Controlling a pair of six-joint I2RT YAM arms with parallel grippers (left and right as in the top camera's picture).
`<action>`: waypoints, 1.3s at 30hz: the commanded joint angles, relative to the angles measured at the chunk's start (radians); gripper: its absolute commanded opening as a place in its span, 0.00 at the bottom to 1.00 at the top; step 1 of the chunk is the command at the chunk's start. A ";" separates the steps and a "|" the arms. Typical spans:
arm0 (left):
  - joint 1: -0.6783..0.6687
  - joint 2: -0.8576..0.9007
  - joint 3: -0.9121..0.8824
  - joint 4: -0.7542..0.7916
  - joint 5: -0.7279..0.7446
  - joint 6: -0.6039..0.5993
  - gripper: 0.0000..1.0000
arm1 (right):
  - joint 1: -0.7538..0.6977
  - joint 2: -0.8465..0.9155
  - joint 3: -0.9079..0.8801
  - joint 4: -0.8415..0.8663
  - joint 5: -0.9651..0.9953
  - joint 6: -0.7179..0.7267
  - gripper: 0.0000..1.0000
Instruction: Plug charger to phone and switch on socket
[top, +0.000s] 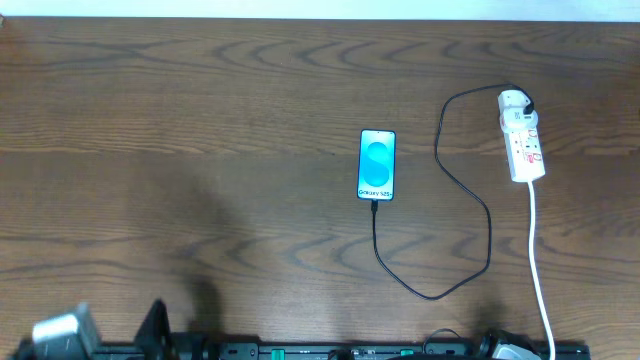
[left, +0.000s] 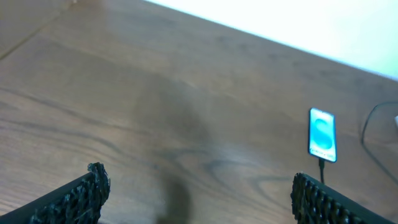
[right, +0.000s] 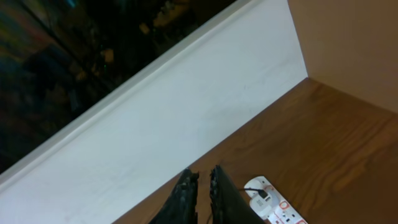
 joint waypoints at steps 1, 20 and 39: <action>0.004 -0.093 0.003 0.000 -0.016 0.010 0.95 | 0.002 0.004 0.002 -0.005 -0.018 0.006 0.09; 0.004 -0.407 0.003 -0.129 -0.009 0.006 0.95 | 0.136 -0.016 0.002 0.000 -0.013 0.006 0.20; 0.004 -0.423 0.008 -0.130 -0.010 0.006 0.95 | 0.266 -0.112 0.002 -0.006 0.072 -0.018 0.24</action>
